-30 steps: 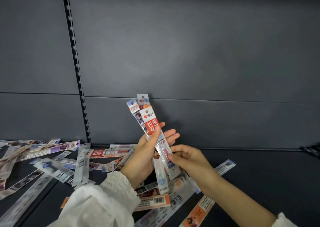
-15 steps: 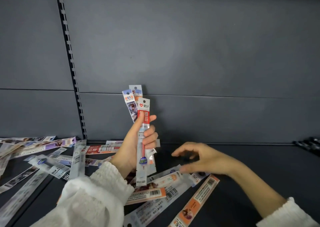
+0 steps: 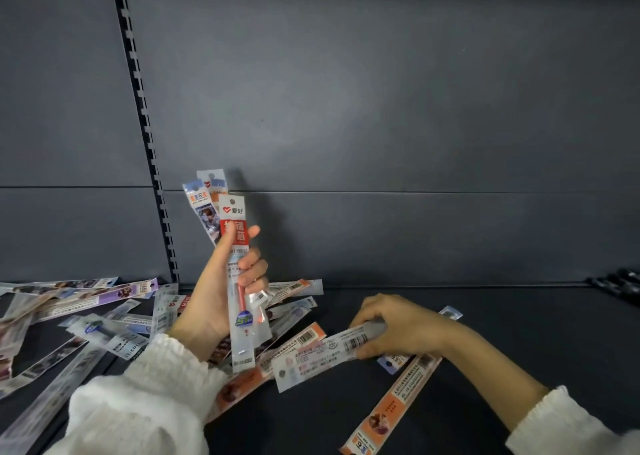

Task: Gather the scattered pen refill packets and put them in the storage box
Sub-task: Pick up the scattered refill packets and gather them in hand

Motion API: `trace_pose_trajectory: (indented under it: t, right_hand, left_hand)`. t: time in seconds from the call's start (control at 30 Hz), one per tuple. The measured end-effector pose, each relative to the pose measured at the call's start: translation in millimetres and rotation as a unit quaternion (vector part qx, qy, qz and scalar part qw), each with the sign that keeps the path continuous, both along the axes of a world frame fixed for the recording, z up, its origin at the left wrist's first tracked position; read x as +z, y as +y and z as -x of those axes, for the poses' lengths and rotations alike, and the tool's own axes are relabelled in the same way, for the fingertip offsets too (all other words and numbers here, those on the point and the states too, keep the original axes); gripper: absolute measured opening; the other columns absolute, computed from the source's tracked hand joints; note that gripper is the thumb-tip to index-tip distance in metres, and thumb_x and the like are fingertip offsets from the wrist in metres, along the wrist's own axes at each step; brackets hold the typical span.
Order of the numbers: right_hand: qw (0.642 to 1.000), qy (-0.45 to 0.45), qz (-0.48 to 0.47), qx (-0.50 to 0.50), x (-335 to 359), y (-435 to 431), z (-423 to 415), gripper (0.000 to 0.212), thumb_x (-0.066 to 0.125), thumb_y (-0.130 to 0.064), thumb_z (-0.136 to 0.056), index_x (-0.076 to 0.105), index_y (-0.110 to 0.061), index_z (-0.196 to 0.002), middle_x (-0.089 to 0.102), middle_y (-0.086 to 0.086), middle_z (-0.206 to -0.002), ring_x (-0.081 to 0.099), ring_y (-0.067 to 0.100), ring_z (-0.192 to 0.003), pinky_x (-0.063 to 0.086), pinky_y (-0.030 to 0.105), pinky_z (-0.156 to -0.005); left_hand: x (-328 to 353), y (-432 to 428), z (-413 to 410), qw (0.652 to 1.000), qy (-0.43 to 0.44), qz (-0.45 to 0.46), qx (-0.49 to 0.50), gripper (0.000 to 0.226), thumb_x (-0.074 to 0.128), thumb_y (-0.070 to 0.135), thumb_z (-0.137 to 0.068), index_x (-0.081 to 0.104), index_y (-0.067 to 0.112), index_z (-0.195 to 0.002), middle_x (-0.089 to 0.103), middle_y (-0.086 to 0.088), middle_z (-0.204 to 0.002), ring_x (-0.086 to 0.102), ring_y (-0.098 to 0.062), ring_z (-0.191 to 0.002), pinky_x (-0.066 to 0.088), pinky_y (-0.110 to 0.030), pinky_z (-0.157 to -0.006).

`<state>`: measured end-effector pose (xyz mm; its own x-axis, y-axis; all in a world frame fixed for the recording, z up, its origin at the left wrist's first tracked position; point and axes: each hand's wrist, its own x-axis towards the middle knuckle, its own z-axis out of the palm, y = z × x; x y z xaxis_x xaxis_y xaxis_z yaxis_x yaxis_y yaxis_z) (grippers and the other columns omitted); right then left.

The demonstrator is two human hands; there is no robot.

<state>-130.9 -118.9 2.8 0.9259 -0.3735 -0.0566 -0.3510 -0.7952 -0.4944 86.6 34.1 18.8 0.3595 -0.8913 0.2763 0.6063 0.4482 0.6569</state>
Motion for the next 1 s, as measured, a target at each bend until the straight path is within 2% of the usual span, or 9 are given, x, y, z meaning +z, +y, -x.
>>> trace_pose_trajectory:
  t: [0.13, 0.23, 0.3, 0.47, 0.53, 0.67, 0.83, 0.9, 1.0]
  right_hand:
    - [0.995, -0.082, -0.019, -0.055, 5.5, -6.1, 4.3, 0.012, 0.078, -0.031, -0.077, 0.069, -0.034, -0.085, 0.062, -0.015, -0.094, 0.059, 0.001, -0.089, 0.048, 0.020, -0.080]
    - [0.981, -0.144, -0.064, -0.110, 8.9, -12.9, 9.9, 0.007, 0.078, -0.024, -0.077, 0.072, -0.026, -0.076, 0.069, -0.007, -0.079, 0.060, 0.000, -0.070, 0.048, 0.020, -0.067]
    - [0.959, -0.201, -0.126, -0.157, 10.4, -15.7, 12.3, 0.004, 0.079, -0.019, -0.077, 0.075, -0.019, -0.079, 0.070, -0.001, -0.074, 0.060, 0.007, -0.066, 0.048, 0.025, -0.062]
    - [0.886, -0.303, -0.265, -0.229, 13.2, -10.7, 14.3, 0.009, 0.075, -0.017, -0.081, 0.075, -0.011, -0.087, 0.076, 0.012, -0.087, 0.068, 0.019, -0.072, 0.054, 0.031, -0.067]
    - [0.876, -0.308, -0.297, -0.222, 13.5, -4.3, 11.2, 0.010, 0.073, -0.017, -0.083, 0.075, -0.010, -0.090, 0.076, 0.014, -0.091, 0.069, 0.020, -0.075, 0.055, 0.028, -0.067]
    - [0.853, -0.305, -0.376, -0.193, 13.7, 11.0, -2.8, 0.015, 0.066, -0.013, -0.088, 0.074, -0.011, -0.100, 0.076, 0.008, -0.099, 0.072, 0.020, -0.087, 0.055, 0.029, -0.076]
    - [0.714, -0.398, -0.532, -0.221, 19.1, 19.1, -18.0, 0.021, 0.060, -0.005, -0.089, 0.069, -0.012, -0.107, 0.073, 0.007, -0.101, 0.067, 0.021, -0.091, 0.052, 0.034, -0.078]
    - [0.709, -0.443, -0.490, -0.247, 19.3, 19.5, -19.7, 0.023, 0.061, -0.005, -0.089, 0.068, -0.013, -0.108, 0.073, 0.005, -0.104, 0.066, 0.019, -0.097, 0.050, 0.035, -0.089]
    - [0.738, -0.425, -0.481, -0.210, 17.0, 26.7, -22.9, 0.024, 0.060, -0.006, -0.089, 0.069, -0.011, -0.111, 0.075, 0.007, -0.105, 0.069, 0.019, -0.095, 0.052, 0.034, -0.085]
  left_hand:
    - [-2.2, 5.5, -7.2, 0.999, 0.009, -0.011, 0.036, 0.042, 0.081, 0.046, -0.064, 0.065, 0.019, -0.091, 0.040, 0.009, -0.048, 0.034, -0.002, -0.036, 0.025, -0.015, -0.038]
    - [-1.9, 3.6, -6.4, 0.996, 0.027, -0.033, 0.073, 0.029, 0.068, 0.046, -0.077, 0.062, 0.019, -0.084, 0.039, 0.009, -0.047, 0.033, -0.003, -0.034, 0.027, -0.016, -0.036]
    - [-1.6, 2.2, -3.6, 0.994, 0.034, -0.055, 0.093, 0.027, 0.057, 0.046, -0.084, 0.058, 0.019, -0.078, 0.039, 0.008, -0.047, 0.034, -0.004, -0.035, 0.030, -0.016, -0.035]
    - [-0.5, 0.7, 5.7, 0.984, 0.011, -0.118, 0.130, 0.026, 0.062, 0.043, -0.080, 0.051, 0.022, -0.070, 0.051, 0.005, -0.058, 0.049, -0.008, -0.047, 0.040, -0.020, -0.038]
    - [-0.4, -1.6, 12.4, 0.977, -0.007, -0.151, 0.153, 0.023, 0.063, 0.042, -0.082, 0.055, 0.021, -0.075, 0.063, 0.002, -0.068, 0.060, -0.011, -0.060, 0.047, -0.024, -0.049]
    - [-5.4, -10.5, 28.5, 0.968, -0.080, -0.182, 0.154, 0.027, 0.056, 0.037, -0.091, 0.056, 0.017, -0.109, 0.074, -0.004, -0.108, 0.065, -0.016, -0.107, 0.050, -0.030, -0.078]
    - [-4.9, -14.0, 34.2, 0.978, -0.115, -0.144, 0.101, 0.051, 0.050, 0.031, -0.096, 0.038, 0.005, -0.137, 0.070, -0.005, -0.120, 0.061, -0.016, -0.118, 0.043, -0.036, -0.101]
    - [-4.7, -14.1, 32.2, 0.975, -0.127, -0.141, 0.115, 0.050, 0.051, 0.032, -0.095, 0.041, 0.006, -0.136, 0.069, -0.001, -0.120, 0.061, -0.014, -0.118, 0.042, -0.035, -0.104]
    - [-4.6, -14.4, 33.6, 0.979, -0.113, -0.132, 0.103, 0.035, 0.050, 0.030, -0.095, 0.051, 0.005, -0.121, 0.068, -0.004, -0.122, 0.060, -0.016, -0.120, 0.041, -0.037, -0.105]
